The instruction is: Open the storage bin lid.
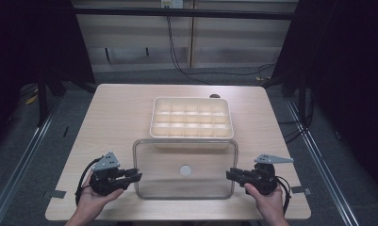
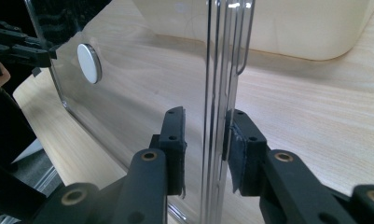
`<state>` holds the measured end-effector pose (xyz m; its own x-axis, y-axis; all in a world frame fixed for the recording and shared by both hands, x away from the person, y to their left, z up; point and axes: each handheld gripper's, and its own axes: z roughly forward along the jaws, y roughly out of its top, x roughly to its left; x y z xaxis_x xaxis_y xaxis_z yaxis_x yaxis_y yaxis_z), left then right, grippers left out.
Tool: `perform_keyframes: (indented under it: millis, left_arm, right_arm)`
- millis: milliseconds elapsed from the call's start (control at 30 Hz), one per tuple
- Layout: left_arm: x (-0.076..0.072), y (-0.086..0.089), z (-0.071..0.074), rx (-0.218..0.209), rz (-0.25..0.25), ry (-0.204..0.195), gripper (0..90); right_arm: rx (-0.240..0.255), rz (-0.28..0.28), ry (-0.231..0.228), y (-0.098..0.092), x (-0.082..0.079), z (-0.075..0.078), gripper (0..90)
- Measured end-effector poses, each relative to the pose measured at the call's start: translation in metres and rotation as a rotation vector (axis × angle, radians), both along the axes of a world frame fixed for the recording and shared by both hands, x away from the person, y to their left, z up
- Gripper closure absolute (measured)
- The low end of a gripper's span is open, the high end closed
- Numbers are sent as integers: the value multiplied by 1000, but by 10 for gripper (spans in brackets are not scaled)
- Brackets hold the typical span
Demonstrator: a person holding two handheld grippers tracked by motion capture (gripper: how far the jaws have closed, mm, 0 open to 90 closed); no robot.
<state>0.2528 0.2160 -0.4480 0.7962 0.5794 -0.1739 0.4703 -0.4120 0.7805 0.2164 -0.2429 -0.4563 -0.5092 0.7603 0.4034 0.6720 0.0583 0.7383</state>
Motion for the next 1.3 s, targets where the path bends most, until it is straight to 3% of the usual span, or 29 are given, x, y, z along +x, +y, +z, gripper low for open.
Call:
perform_keyframes:
  millis: [133, 433, 600, 867, 1300]
  left_arm:
    - [3, 0, -5, 8, 9, 18, 698]
    - [9, -4, -10, 24, 12, 35, 658]
    - [14, -8, -14, 23, 3, 55, 646]
    - [18, -10, -19, 64, 13, 62, 621]
    - [23, -13, -26, 83, 7, 100, 591]
  right_arm:
    - [-36, -3, 12, 4, 1, -3, 689]
    - [-53, -12, 36, 5, 8, -9, 654]
    - [-96, -17, 41, 6, 9, -11, 614]
    - [-120, -7, 75, 9, 16, -18, 558]
    - [-135, -9, 111, 8, 24, -26, 522]
